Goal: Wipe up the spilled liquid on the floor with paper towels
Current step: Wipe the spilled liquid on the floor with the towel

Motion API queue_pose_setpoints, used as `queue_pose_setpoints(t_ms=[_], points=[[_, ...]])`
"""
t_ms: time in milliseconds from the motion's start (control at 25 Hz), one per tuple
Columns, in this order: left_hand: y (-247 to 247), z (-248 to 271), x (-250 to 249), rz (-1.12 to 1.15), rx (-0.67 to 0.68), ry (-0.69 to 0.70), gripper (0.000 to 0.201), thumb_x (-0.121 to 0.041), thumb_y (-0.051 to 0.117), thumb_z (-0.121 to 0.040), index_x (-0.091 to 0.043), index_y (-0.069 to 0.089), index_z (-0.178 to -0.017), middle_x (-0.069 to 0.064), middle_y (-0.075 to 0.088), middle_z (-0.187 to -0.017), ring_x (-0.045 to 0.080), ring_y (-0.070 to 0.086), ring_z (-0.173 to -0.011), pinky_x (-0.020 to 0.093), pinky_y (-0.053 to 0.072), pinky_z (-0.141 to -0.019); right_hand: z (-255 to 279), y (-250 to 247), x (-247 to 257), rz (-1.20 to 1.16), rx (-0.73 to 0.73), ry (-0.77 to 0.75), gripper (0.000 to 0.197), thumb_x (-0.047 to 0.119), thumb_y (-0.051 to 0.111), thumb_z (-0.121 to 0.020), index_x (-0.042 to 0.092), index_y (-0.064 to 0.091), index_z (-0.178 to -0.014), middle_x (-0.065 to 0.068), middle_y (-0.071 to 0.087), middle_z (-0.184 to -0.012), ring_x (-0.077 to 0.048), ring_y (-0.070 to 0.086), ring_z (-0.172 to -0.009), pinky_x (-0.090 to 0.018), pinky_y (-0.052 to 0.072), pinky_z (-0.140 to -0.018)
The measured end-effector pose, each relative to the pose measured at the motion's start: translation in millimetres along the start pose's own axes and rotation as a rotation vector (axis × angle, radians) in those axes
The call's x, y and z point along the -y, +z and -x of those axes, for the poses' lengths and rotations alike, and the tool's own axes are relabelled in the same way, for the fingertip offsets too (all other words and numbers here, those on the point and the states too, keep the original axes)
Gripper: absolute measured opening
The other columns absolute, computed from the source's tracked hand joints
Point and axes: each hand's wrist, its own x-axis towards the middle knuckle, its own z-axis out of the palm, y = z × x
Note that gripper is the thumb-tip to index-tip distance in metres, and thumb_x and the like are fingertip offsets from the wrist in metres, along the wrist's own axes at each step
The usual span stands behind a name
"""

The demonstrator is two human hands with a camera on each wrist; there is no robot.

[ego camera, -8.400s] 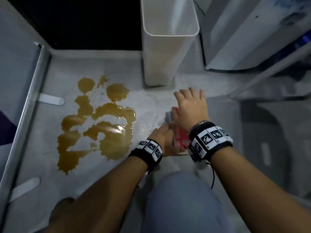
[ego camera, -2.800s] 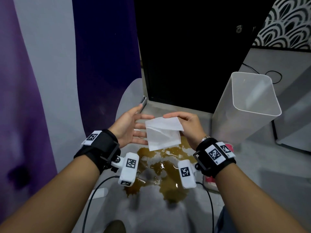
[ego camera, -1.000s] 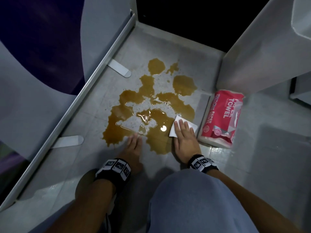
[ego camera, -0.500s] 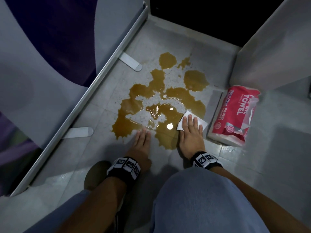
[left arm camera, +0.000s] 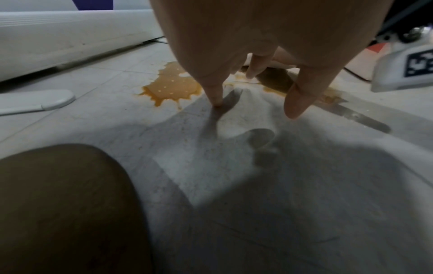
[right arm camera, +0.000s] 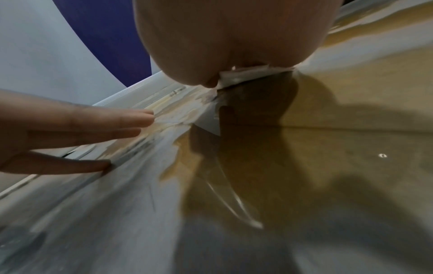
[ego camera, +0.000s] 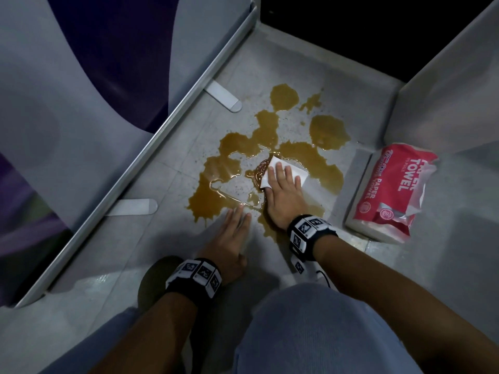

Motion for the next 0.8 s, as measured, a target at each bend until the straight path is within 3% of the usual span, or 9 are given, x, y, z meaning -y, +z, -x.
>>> queue_pose_setpoints(t_ms=[80,280,520,680,800], points=[[5,2,4,0.090,0.030,-0.021,0.092,-0.021,0.047,-0.074,-0.012,0.010,-0.157,0.007,-0.007,-0.164,0.025,-0.010,-0.150,0.036,0.010,-0.120,-11,1,8,0.016,0.010,-0.024,0.058,0.034,0.017,-0.108,0.015,0.001,-0.160,-0.007,-0.009,-0.167,-0.028,-0.011,-0.153,-0.046,-0.007,-0.124],[8,1,8,0.141,0.054,-0.041,0.092,-0.019,0.051,-0.082,-0.020,-0.001,-0.158,-0.001,-0.020,-0.163,0.019,-0.019,-0.149,0.032,0.004,-0.121,-17,3,15,0.088,0.044,-0.124,0.059,0.037,0.015,-0.108,0.016,0.000,-0.160,-0.007,-0.009,-0.167,-0.027,-0.012,-0.154,-0.048,-0.003,-0.125],[5,0,2,0.150,0.059,-0.060,0.093,-0.015,0.054,-0.081,-0.018,0.002,-0.158,0.000,-0.017,-0.163,0.018,-0.017,-0.150,0.030,0.006,-0.121,-7,3,-12,0.146,0.068,-0.353,0.065,0.045,0.005,-0.101,0.018,0.007,-0.161,-0.003,0.001,-0.168,-0.023,-0.005,-0.154,-0.043,-0.003,-0.125],[-1,-3,1,0.183,0.075,-0.083,0.092,-0.016,0.053,-0.082,-0.020,0.002,-0.158,-0.002,-0.017,-0.163,0.019,-0.015,-0.150,0.033,0.008,-0.122,-4,-10,-41,0.109,0.112,-0.497,0.059,0.039,0.017,-0.104,0.020,0.017,-0.160,0.000,0.008,-0.167,-0.019,0.000,-0.155,-0.038,-0.003,-0.124],[-1,-5,-2,0.198,0.073,-0.076,0.094,-0.016,0.054,-0.080,-0.021,0.002,-0.158,-0.003,-0.016,-0.164,0.017,-0.016,-0.150,0.032,0.007,-0.120,9,-17,-66,0.104,0.121,-0.501,0.055,0.035,0.022,-0.107,0.022,0.014,-0.160,0.003,0.007,-0.167,-0.016,-0.003,-0.154,-0.038,-0.003,-0.125]])
